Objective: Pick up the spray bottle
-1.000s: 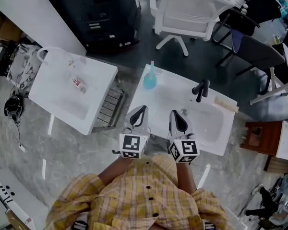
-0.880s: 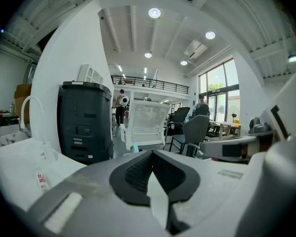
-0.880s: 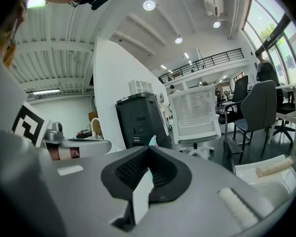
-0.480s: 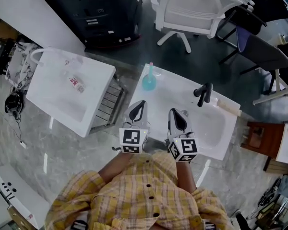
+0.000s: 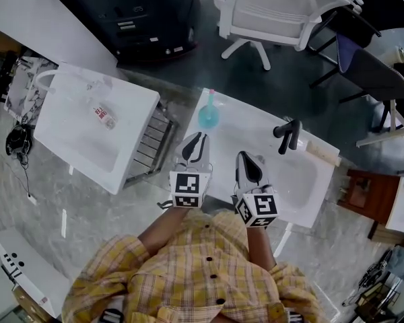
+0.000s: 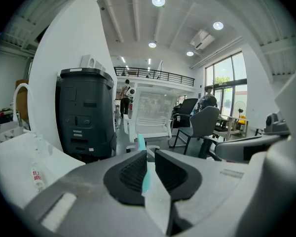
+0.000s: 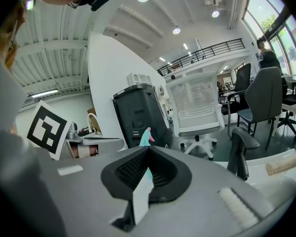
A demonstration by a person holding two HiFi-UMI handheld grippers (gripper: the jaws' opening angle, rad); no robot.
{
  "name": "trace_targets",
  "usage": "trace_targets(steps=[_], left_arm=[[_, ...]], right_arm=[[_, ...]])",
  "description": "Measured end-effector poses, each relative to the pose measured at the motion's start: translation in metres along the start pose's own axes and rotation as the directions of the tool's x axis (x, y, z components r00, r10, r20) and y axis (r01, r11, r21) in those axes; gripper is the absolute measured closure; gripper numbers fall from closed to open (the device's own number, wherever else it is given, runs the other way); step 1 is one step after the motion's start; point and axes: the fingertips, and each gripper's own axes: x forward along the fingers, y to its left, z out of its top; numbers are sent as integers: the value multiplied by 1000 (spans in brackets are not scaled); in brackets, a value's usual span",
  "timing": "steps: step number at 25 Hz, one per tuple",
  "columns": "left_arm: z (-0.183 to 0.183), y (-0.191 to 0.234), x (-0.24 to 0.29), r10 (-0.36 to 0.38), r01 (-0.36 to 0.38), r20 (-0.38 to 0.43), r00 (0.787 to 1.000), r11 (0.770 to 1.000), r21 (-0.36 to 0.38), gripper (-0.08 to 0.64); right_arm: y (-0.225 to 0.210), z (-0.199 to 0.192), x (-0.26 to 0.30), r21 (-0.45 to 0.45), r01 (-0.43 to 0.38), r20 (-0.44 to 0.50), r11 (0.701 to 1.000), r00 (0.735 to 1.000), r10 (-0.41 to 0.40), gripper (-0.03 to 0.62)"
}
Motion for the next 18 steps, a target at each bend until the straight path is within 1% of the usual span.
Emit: trace_targets(steps=[5, 12, 18], left_arm=[[-2, 0, 17, 5, -5, -20, 1000, 1000, -1, 483], [1, 2, 41, 16, -16, -30, 999, 1000, 13, 436], [2, 10, 60, 44, -44, -44, 998, 999, 6, 428]], right_arm=[[-5, -2, 5, 8, 1, -14, 1000, 1000, 0, 592], [-14, -7, 12, 16, 5, -29, 1000, 1000, -4, 592], [-18, -8, 17, 17, 4, -41, 1000, 999, -3, 592]])
